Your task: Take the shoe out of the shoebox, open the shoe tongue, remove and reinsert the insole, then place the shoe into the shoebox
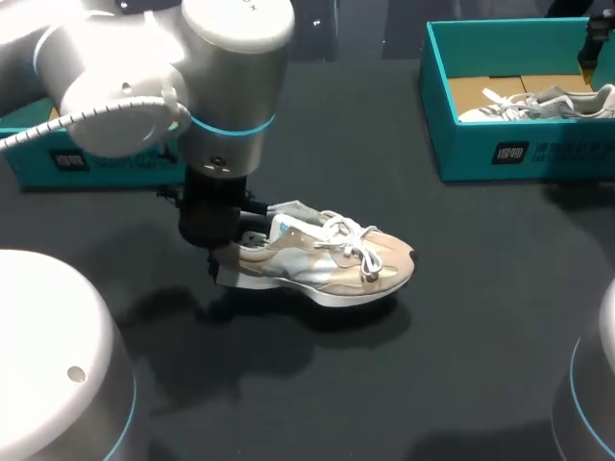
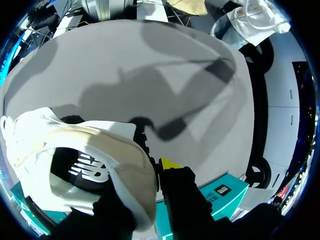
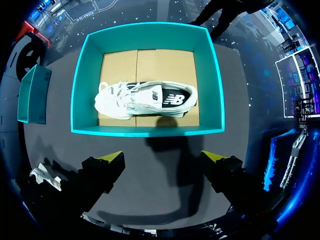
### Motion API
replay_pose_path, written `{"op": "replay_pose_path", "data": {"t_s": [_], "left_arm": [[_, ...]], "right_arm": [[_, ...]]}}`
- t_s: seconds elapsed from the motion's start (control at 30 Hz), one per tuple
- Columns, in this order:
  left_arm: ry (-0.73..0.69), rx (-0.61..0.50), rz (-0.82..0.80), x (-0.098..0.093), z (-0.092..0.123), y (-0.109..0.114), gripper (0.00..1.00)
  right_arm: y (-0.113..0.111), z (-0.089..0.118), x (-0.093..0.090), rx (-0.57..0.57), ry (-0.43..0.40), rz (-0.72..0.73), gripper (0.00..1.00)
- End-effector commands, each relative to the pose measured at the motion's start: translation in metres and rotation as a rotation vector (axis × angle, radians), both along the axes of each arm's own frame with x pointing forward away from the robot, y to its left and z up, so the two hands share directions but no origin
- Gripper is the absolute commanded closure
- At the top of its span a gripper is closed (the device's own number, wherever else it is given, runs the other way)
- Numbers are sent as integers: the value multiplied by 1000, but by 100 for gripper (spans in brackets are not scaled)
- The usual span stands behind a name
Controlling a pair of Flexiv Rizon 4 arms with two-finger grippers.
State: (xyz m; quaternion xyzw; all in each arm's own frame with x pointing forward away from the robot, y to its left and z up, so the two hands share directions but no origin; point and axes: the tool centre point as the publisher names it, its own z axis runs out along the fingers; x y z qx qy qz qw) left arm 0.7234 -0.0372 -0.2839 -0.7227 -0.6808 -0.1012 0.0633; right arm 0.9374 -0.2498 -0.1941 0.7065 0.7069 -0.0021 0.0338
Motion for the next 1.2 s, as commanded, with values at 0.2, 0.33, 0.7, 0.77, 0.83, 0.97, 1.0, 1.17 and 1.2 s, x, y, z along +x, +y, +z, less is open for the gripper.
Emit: {"op": "replay_pose_path", "data": {"t_s": [0.2, 0.33, 0.7, 0.77, 0.83, 0.97, 1.0, 1.17, 1.2], "left_arm": [[-7, 43, 37, -18, -41, -36, 100], [-6, 50, 72, -19, -52, -44, 100], [-19, 32, 100, -12, -77, -52, 100], [-23, 24, 100, -11, -79, -53, 100], [-28, 12, 96, -10, -81, -53, 100], [-40, 0, 90, -8, -85, -52, 100], [-42, -2, 89, -7, -86, -52, 100], [-55, -19, 64, -8, -90, -51, 100], [-56, -22, 61, -8, -91, -51, 100]], "right_arm": [[0, 0, 0, -1, 0, -1, 0], [0, 0, 0, -1, 0, -1, 0], [0, 0, 0, -1, 0, -1, 0], [0, 0, 0, -1, 0, -1, 0], [0, 0, 0, -1, 0, -1, 0], [0, 0, 0, -1, 0, -1, 0], [0, 0, 0, -1, 0, -1, 0], [0, 0, 0, -1, 0, -1, 0], [0, 0, 0, -1, 0, -1, 0]]}}
